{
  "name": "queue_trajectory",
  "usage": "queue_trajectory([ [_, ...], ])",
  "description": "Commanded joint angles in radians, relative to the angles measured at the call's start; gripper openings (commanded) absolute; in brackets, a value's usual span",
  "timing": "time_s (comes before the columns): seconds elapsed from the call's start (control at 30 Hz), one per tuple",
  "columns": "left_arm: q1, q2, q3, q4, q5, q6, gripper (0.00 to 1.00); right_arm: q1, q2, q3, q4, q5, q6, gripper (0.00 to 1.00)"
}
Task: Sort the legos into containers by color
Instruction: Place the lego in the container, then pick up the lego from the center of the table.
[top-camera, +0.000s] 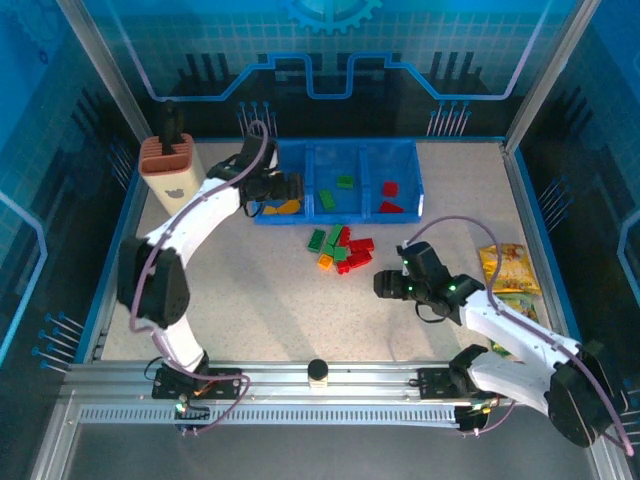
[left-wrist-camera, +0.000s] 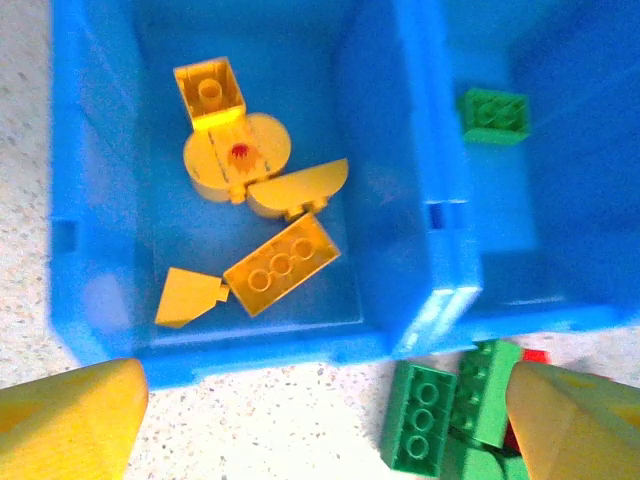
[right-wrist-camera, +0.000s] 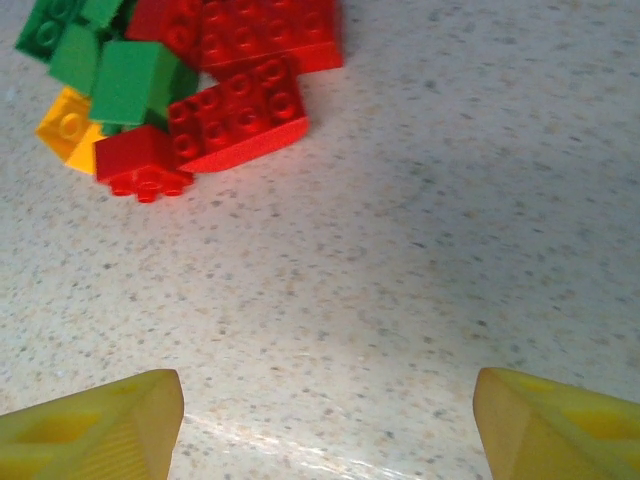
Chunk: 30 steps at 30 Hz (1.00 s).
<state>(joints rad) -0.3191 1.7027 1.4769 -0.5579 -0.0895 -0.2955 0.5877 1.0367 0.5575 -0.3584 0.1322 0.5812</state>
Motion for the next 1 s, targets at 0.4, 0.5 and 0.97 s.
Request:
queue_trajectory([
  [0.4, -0.07, -0.591, -0.578, 0.132, 0.011, -0.143, 0.92, 0.229, 0.574, 0.574, -0.116, 0.068, -0.076, 0.71],
  [0.5, -0.077, -0.669, -0.659, 0.116, 0.009, -0.186, 0.91, 0.246, 0.695, 0.671, -0.186, 0.088, 0.033, 0.71],
  [0.97, -0.093, -0.821, -0.754, 0.037, -0.021, -0.204, 0.91, 0.283, 0.965, 0.862, -0.277, 0.137, 0.335, 0.63],
])
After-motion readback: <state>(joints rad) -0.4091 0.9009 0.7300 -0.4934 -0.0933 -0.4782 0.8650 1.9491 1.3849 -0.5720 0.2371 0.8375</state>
